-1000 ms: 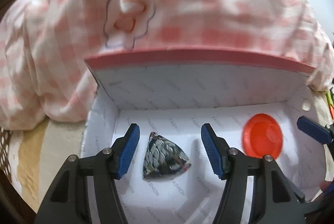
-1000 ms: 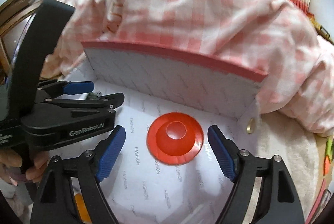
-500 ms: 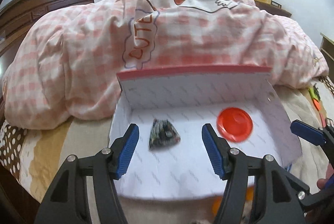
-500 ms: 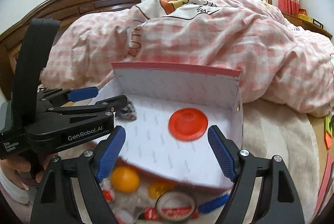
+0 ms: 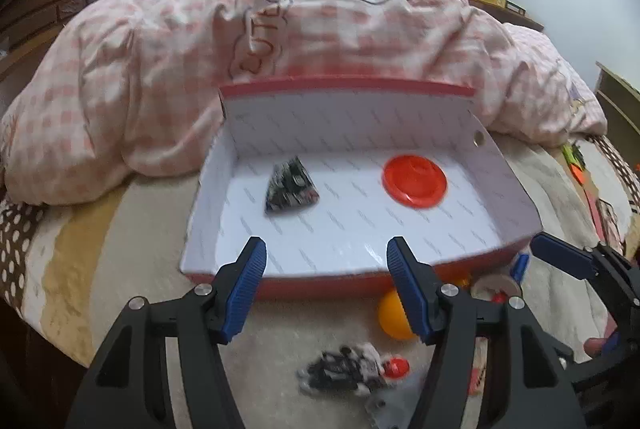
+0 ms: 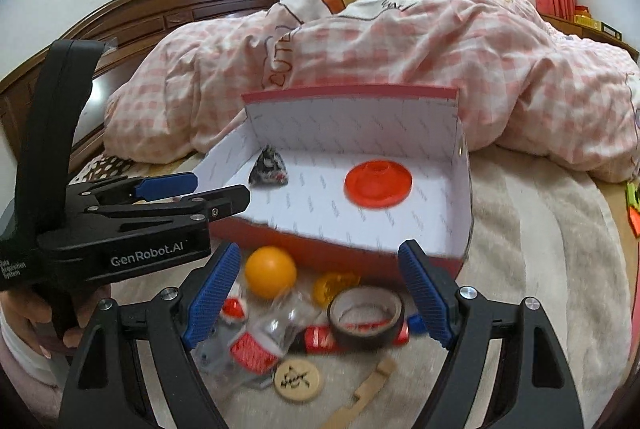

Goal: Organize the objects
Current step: 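Withdraw both grippers from the box back toward the scattered items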

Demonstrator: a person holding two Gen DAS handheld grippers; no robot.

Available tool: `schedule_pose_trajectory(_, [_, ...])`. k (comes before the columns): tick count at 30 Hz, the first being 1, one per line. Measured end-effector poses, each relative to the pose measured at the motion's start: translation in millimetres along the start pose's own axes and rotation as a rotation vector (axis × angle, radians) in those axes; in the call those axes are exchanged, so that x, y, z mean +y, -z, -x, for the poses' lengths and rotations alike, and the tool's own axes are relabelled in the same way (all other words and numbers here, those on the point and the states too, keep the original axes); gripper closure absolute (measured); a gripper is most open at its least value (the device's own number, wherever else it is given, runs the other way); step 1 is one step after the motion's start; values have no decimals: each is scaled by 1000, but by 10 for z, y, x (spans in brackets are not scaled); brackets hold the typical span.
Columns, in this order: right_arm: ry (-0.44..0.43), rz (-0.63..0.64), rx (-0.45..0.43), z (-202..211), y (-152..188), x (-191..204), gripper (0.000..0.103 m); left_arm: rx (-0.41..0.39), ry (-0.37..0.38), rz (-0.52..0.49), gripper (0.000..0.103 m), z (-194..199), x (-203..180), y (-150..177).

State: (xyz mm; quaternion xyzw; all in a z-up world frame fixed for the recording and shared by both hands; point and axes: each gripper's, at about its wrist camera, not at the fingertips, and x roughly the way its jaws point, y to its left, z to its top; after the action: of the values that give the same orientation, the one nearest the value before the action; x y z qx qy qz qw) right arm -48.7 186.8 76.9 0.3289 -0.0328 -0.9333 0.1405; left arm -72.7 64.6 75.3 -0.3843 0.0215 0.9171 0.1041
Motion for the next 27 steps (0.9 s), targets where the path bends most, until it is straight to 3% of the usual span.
schedule_pose_trajectory(15, [-2, 50, 46, 108, 345, 98, 20, 15, 28, -22, 40, 130, 124, 360])
schedule_pose_trajectory(21, [21, 40, 64, 130, 412, 44, 20, 9, -4, -61, 40, 165, 153, 454])
schedule_pose_trajectory(27, [32, 33, 73, 197, 468, 10, 20, 20, 35, -72, 40, 207, 162, 533])
